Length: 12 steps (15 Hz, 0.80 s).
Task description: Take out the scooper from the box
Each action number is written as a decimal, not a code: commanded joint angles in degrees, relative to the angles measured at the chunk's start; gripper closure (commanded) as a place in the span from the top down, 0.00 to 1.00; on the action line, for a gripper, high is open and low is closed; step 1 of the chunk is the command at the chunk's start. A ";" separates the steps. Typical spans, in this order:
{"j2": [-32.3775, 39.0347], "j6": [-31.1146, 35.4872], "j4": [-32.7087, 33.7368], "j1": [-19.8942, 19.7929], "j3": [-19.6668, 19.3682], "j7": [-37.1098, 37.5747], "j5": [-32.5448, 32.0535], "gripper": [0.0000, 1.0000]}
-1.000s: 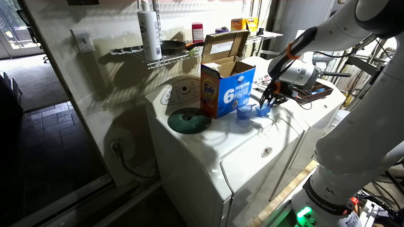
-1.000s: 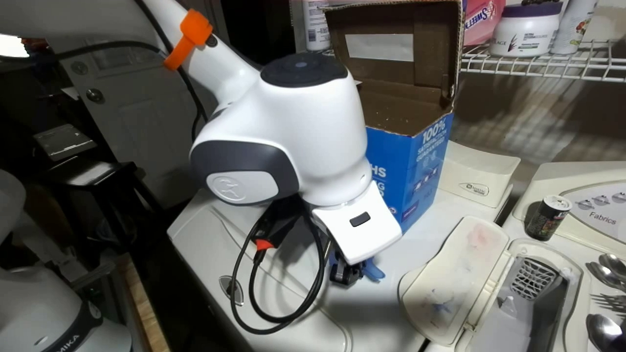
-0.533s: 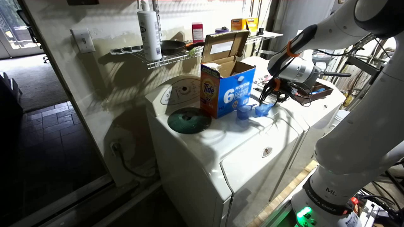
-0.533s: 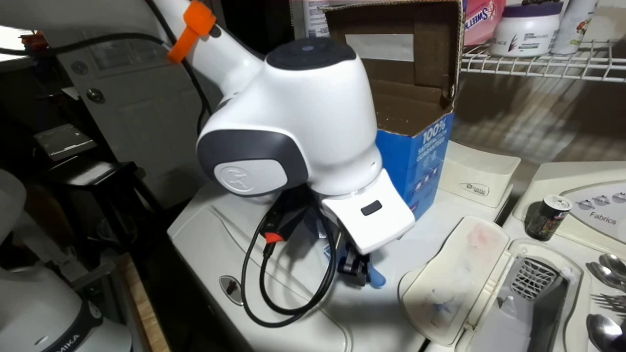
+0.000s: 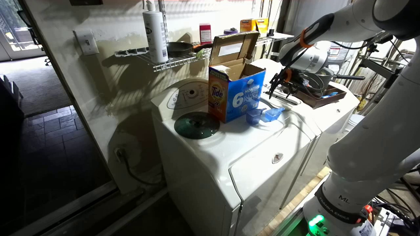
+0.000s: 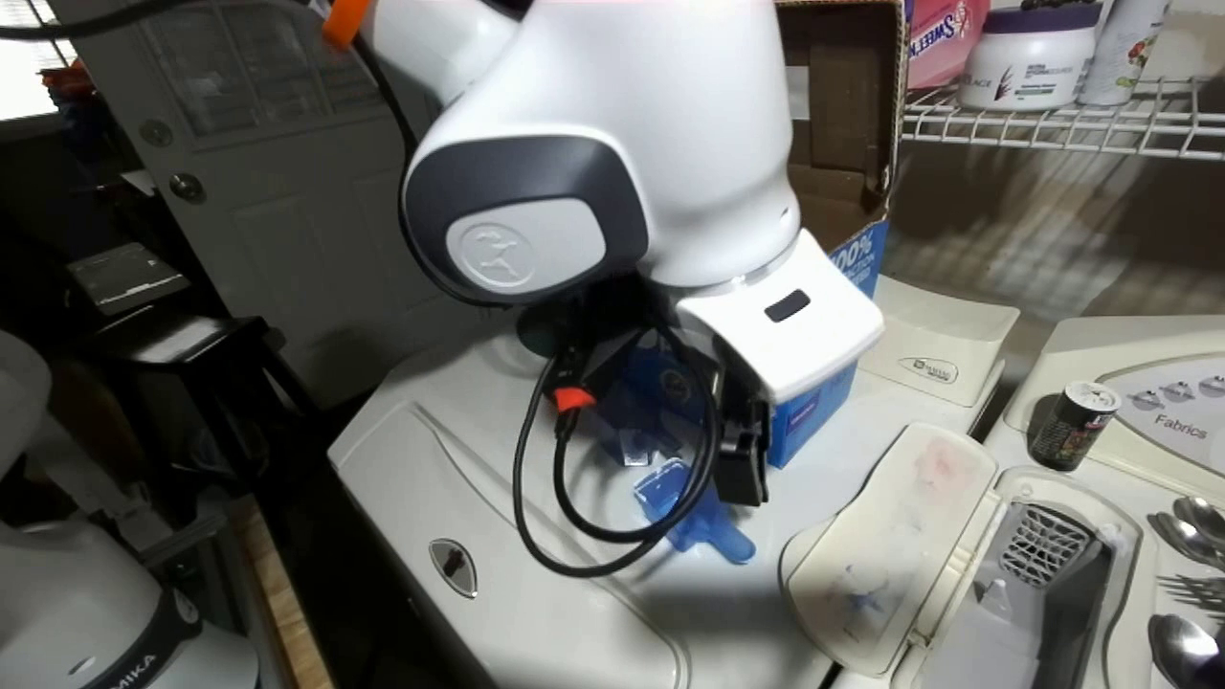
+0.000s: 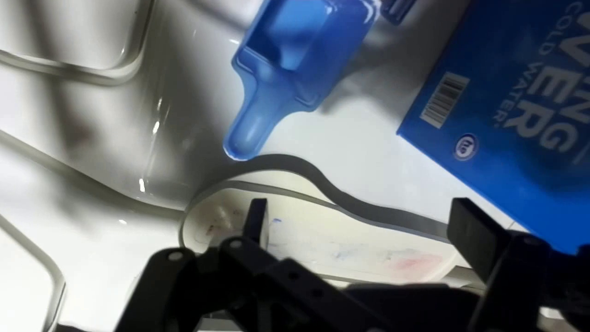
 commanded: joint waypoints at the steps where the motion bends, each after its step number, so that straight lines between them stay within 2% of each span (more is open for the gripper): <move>1: -3.14 -10.44 4.07 0.91 -0.28 -2.71 -1.14 1.00; 3: -4.31 -16.28 6.41 1.00 -0.20 -4.27 -3.46 1.00; 7: -6.23 -28.48 11.51 1.81 -0.34 -11.65 -3.09 1.00; 12: -6.96 -35.27 15.60 2.78 0.38 -16.54 -6.39 1.00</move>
